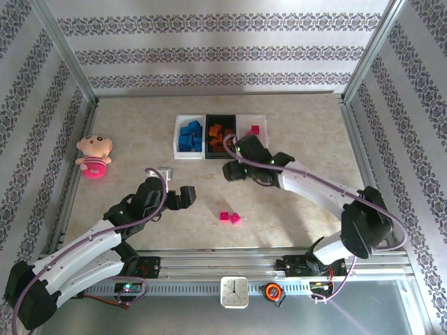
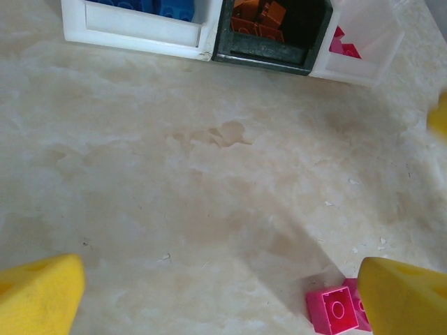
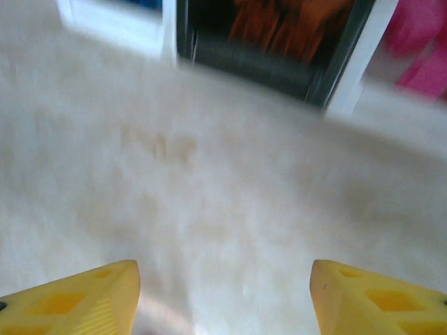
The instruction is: Sort the legos into containers by color
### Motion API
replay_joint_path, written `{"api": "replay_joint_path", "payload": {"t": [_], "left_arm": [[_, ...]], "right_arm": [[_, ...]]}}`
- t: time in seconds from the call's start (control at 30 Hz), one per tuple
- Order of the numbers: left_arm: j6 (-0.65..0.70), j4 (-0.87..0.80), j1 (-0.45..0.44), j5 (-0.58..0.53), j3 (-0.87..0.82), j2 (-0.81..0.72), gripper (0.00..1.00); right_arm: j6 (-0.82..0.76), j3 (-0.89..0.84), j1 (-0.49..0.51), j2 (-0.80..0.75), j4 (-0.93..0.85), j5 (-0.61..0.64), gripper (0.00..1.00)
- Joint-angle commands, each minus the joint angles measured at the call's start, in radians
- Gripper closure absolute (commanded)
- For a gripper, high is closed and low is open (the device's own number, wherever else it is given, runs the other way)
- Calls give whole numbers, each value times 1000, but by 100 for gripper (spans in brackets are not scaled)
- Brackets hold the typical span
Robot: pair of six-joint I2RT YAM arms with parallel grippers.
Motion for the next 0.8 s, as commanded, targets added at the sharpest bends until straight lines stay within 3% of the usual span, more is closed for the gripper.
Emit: {"api": "replay_joint_path", "payload": {"t": [0.0, 0.17, 0.43, 0.77], "left_arm": [[0, -5, 9, -25, -8, -7, 0], [-4, 5, 9, -32, -10, 0, 0], [-16, 16, 11, -35, -24, 4, 0], [-19, 18, 10, -29, -29, 5, 0]], "right_arm": [[-10, -104, 69, -72, -68, -15, 34], [36, -209, 158, -99, -92, -28, 34], [43, -211, 278, 36, -61, -59, 34], [30, -191, 295, 139, -44, 31, 41]]}}
